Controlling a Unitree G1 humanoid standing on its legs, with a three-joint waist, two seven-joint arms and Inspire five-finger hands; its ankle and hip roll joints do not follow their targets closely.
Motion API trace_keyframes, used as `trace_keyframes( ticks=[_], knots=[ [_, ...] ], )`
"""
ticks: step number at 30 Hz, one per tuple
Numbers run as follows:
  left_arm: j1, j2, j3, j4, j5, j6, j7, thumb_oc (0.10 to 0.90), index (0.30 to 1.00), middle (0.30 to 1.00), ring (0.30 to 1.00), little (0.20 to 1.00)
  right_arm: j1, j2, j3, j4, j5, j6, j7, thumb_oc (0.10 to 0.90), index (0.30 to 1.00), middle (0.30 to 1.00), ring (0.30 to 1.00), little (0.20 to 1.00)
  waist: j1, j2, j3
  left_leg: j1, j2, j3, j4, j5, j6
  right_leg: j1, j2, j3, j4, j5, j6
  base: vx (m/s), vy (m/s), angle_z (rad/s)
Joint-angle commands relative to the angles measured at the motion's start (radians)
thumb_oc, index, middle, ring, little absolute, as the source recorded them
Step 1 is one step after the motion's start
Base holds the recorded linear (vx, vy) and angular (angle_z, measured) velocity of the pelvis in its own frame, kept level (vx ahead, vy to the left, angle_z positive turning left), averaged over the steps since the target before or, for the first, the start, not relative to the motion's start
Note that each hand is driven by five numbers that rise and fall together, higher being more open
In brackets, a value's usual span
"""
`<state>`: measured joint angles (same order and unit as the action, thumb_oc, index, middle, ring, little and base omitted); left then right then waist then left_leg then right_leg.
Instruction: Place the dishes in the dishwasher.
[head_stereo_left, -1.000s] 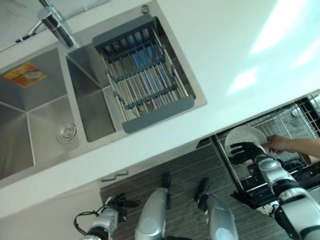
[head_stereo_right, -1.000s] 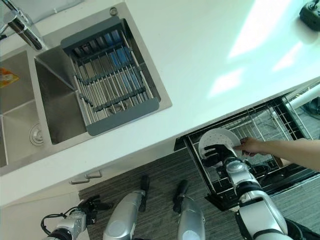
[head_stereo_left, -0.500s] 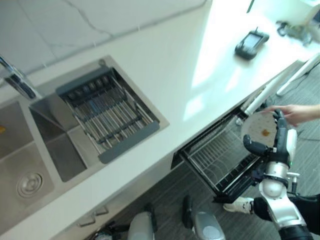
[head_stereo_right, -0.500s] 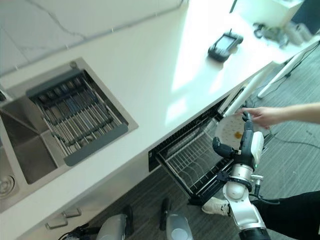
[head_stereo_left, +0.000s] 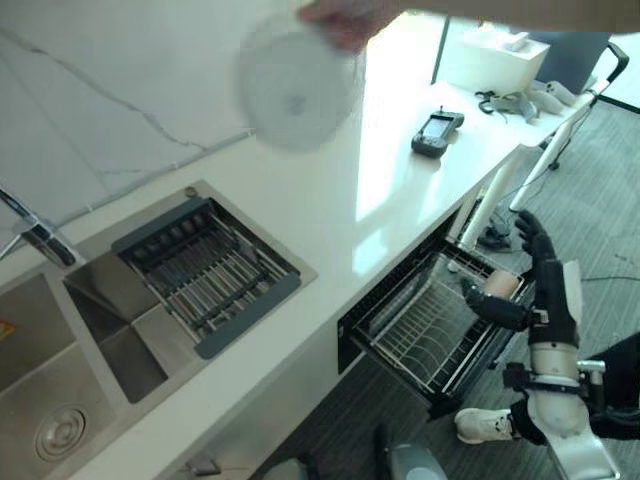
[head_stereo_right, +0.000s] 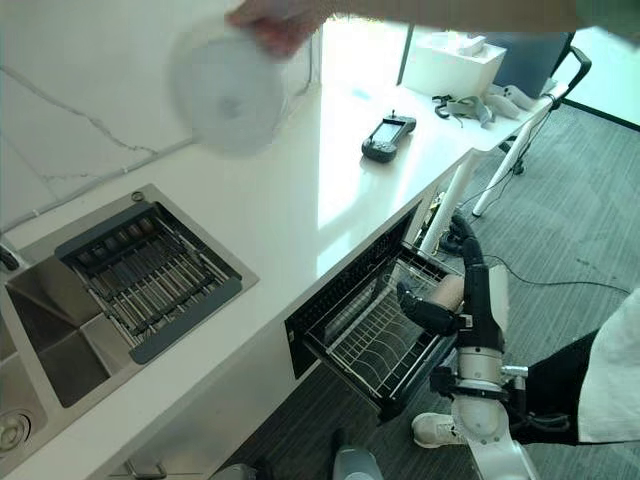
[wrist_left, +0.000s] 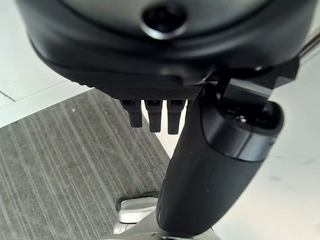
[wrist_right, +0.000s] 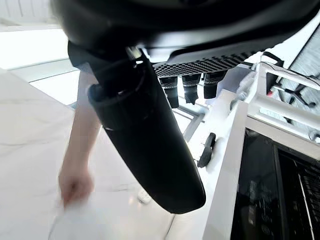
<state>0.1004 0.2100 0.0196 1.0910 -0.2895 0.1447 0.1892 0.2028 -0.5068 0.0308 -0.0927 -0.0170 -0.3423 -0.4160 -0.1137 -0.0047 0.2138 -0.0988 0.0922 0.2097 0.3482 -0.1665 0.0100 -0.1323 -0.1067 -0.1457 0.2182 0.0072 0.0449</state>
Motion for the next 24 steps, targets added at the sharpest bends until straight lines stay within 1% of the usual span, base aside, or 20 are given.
trace_keyframes(
  ticks=[1,4,6,7,9,10,12,14,16,19,24],
  knots=[
    [-0.003,0.004,-0.015,-0.035,0.021,-0.044,-0.006,0.800,0.900,0.900,0.900,0.900,-0.118,-0.010,-0.036,-0.080,0.082,-0.145,0.010,0.800,0.900,0.900,0.900,0.900,-0.007,0.014,0.009,0.062,0.014,0.015,-0.048,-0.141,0.024,0.084,-0.005,0.042,0.082,-0.251,0.046,0.01,0.011,-0.08],
    [0.000,-0.002,-0.033,-0.050,0.003,-0.084,-0.041,0.800,0.900,0.900,0.900,0.900,-0.105,0.001,-0.039,-0.080,0.110,-0.213,0.016,0.800,0.900,0.900,0.900,0.900,-0.010,0.016,0.001,0.064,0.012,0.018,-0.048,-0.145,0.023,0.078,-0.008,0.044,0.082,-0.250,0.050,0.01,0.007,-0.03],
    [0.004,-0.005,-0.039,-0.059,0.008,-0.092,-0.055,0.800,0.900,0.900,0.900,0.900,-0.097,0.001,-0.047,-0.090,0.137,-0.236,0.032,0.800,0.900,0.900,0.900,0.900,-0.008,0.017,-0.004,0.064,0.009,0.019,-0.048,-0.148,0.022,0.075,-0.010,0.042,0.082,-0.251,0.052,0.01,0.003,-0.02],
    [0.009,-0.010,-0.049,-0.068,0.010,-0.098,-0.058,0.800,0.900,0.900,0.900,0.900,-0.091,0.003,-0.055,-0.100,0.176,-0.260,0.055,0.800,0.900,0.900,0.900,0.900,-0.006,0.016,-0.009,0.063,0.007,0.021,-0.048,-0.151,0.022,0.072,-0.012,0.039,0.082,-0.251,0.054,0.00,0.000,0.00],
    [0.015,-0.015,-0.061,-0.076,0.016,-0.103,-0.065,0.800,0.900,0.900,0.900,0.900,-0.087,0.007,-0.061,-0.114,0.214,-0.286,0.093,0.800,0.900,0.900,0.900,0.900,-0.003,0.016,-0.015,0.061,0.005,0.023,-0.048,-0.153,0.021,0.069,-0.014,0.034,0.082,-0.252,0.055,0.00,0.000,0.00],
    [0.017,-0.016,-0.065,-0.077,0.020,-0.106,-0.067,0.800,0.900,0.900,0.900,0.900,-0.086,0.008,-0.062,-0.119,0.224,-0.289,0.107,0.800,0.900,0.900,0.900,0.900,-0.001,0.016,-0.017,0.061,0.004,0.023,-0.048,-0.154,0.021,0.068,-0.015,0.032,0.082,-0.252,0.056,0.00,0.000,0.00],
    [0.022,-0.017,-0.085,-0.084,0.040,-0.107,-0.072,0.800,0.900,0.900,0.900,0.900,-0.092,0.008,-0.056,-0.144,0.298,-0.303,0.175,0.800,0.900,0.900,0.900,0.900,0.005,0.018,-0.023,0.060,0.002,0.023,-0.048,-0.157,0.021,0.068,-0.018,0.023,0.082,-0.254,0.054,0.00,0.000,0.00],
    [0.025,-0.018,-0.099,-0.087,0.042,-0.108,-0.073,0.800,0.900,0.900,0.900,0.900,-0.102,0.012,-0.043,-0.157,0.349,-0.312,0.212,0.800,0.900,0.900,0.900,0.900,0.011,0.021,-0.027,0.059,0.000,0.019,-0.048,-0.157,0.020,0.069,-0.020,0.016,0.082,-0.257,0.052,0.00,0.002,0.02],
    [0.027,-0.022,-0.115,-0.094,0.029,-0.103,-0.067,0.800,0.900,0.900,0.900,0.900,-0.121,0.021,-0.020,-0.182,0.415,-0.292,0.266,0.800,0.900,0.900,0.900,0.900,0.024,0.024,-0.033,0.059,-0.005,0.009,-0.048,-0.157,0.020,0.074,-0.024,0.001,0.082,-0.259,0.050,0.01,0.006,0.07],
    [0.030,-0.022,-0.129,-0.102,0.022,-0.090,-0.058,0.800,0.900,0.900,0.900,0.900,-0.147,0.040,0.019,-0.196,0.512,-0.230,0.321,0.800,0.900,0.900,0.900,0.900,0.045,0.027,-0.041,0.055,-0.009,-0.004,-0.048,-0.153,0.016,0.081,-0.032,-0.022,0.082,-0.261,0.049,0.01,0.005,0.14],
    [0.037,-0.014,-0.137,-0.096,0.010,-0.069,-0.033,0.800,0.900,0.900,0.900,0.900,-0.181,0.073,0.073,-0.190,0.620,-0.151,0.362,0.800,0.900,0.900,0.900,0.900,0.082,0.026,-0.051,0.045,-0.012,-0.030,-0.048,-0.142,0.011,0.091,-0.043,-0.059,0.082,-0.268,0.045,0.02,-0.004,0.31]
  ],
)
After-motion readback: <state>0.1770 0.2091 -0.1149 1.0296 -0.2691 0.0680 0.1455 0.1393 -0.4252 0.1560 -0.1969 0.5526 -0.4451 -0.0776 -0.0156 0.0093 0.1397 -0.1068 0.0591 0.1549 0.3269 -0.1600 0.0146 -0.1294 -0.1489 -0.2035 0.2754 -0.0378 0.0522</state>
